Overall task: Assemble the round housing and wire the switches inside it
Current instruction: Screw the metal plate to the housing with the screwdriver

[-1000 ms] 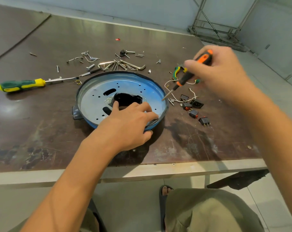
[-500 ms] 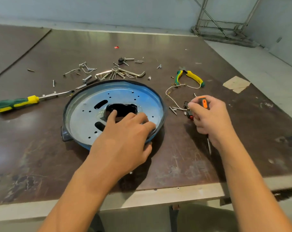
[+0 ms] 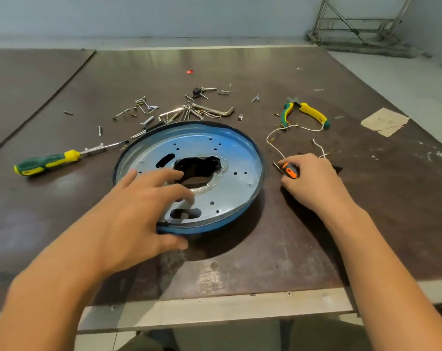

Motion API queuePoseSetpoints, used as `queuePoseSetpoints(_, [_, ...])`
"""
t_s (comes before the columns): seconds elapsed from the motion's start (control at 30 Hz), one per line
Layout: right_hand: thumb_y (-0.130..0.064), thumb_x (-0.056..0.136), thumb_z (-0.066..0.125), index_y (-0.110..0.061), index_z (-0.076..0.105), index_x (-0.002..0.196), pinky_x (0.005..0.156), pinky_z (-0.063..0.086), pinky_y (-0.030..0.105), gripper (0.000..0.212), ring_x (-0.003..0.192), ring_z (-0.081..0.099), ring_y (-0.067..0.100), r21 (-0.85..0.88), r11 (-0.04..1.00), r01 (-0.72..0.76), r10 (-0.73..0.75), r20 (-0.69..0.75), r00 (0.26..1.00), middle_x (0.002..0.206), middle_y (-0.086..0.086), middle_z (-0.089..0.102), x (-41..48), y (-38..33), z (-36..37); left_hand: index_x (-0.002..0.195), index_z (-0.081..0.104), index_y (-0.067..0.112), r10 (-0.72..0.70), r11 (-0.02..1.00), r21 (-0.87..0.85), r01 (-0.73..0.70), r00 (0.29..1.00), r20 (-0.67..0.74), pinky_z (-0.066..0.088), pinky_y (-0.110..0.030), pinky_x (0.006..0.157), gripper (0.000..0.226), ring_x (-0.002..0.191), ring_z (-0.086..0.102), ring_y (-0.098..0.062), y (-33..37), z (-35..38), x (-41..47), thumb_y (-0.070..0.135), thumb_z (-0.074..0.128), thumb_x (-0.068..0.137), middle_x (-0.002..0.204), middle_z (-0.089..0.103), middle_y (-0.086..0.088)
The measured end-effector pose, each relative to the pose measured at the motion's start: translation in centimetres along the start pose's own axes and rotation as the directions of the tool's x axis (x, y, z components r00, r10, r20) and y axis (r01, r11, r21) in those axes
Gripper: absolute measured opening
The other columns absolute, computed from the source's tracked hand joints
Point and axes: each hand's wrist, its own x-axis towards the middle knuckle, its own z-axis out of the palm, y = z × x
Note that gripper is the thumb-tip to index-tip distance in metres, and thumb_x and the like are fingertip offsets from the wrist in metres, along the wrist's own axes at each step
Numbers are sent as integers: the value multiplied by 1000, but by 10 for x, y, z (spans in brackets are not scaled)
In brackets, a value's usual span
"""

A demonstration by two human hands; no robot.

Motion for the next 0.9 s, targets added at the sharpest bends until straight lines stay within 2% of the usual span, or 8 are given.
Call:
queuePoseSetpoints(0.07, [-22, 87, 65, -32, 67, 123, 78, 47, 37, 37, 111, 57, 29, -10, 1000, -7, 7, -26, 1000, 119, 4, 68, 0, 2, 2, 129, 48, 52, 2, 1000, -1, -2, 1000, 9, 13, -42, 123, 67, 143, 27, -6, -10, 1, -1, 60, 78, 69, 154, 29, 20])
queuePoseSetpoints(0.2, [-19, 86, 65, -27, 69, 113, 78, 49, 40, 28, 103, 58, 31, 3, 1000, -24, 24, -65, 998, 109, 7, 68, 2, 3, 3, 127, 61, 47, 18, 998, -65, -23, 997, -79, 44, -43, 107, 67, 135, 45, -13, -16, 3, -5, 47, 87, 65, 149, 43, 17])
queuePoseSetpoints(0.3, [-17, 87, 64, -15, 69, 94, 72, 49, 39, 9, 87, 53, 30, -19, 1000, -23, 21, -107, 994, 93, 12, 67, 2, 3, 3, 123, 66, 42, 60, 997, -43, -66, 990, -126, 52, -45, 97, 61, 127, 55, -15, -15, 7, -7, 39, 88, 67, 144, 52, 15])
queuePoseSetpoints(0.43, [-17, 88, 64, -8, 64, 81, 66, 48, 41, 12, 81, 56, 34, -39, 999, -24, 20, -121, 992, 79, 14, 63, -1, 2, 3, 125, 67, 32, 128, 991, -22, -134, 975, -184, 45, -48, 105, 63, 128, 53, -14, -21, 16, -8, 38, 88, 66, 140, 56, 12])
queuePoseSetpoints(0.53, [-18, 87, 65, -6, 60, 73, 63, 43, 37, 19, 75, 54, 35, -46, 999, -18, 13, -110, 994, 73, 15, 61, -2, 2, 1, 137, 53, 33, 57, 996, -62, -71, 978, -203, 19, -48, 120, 87, 141, 35, -8, -33, 13, -9, 51, 86, 60, 149, 43, 15])
queuePoseSetpoints(0.6, [-17, 87, 64, -5, 59, 72, 65, 52, 41, 20, 71, 59, 36, -27, 999, -32, 29, -94, 995, 71, 16, 63, -2, 3, -1, 138, 49, 37, 11, 994, -104, -32, 981, -195, 6, -48, 122, 89, 143, 30, -5, -42, 8, -11, 55, 84, 58, 150, 40, 18])
queuePoseSetpoints(0.73, [-16, 87, 61, -4, 57, 71, 67, 54, 44, 20, 66, 60, 36, -49, 998, -46, 42, -73, 996, 68, 17, 62, 3, 4, -1, 114, 62, 45, -20, 983, -185, -14, 983, -181, 10, -47, 123, 60, 130, 46, 0, -51, 5, -14, 46, 87, 60, 133, 54, 24])
queuePoseSetpoints(0.9, [-17, 92, 53, -6, 59, 76, 38, 48, 30, 20, 40, 63, 24, 113, 990, -84, 86, -20, 996, 62, 12, 67, 5, 7, -4, 92, 75, 38, 39, 962, -251, -106, 965, -258, 17, -52, 122, 30, 110, 61, 0, -49, 10, -11, 42, 84, 63, 115, 67, 19])
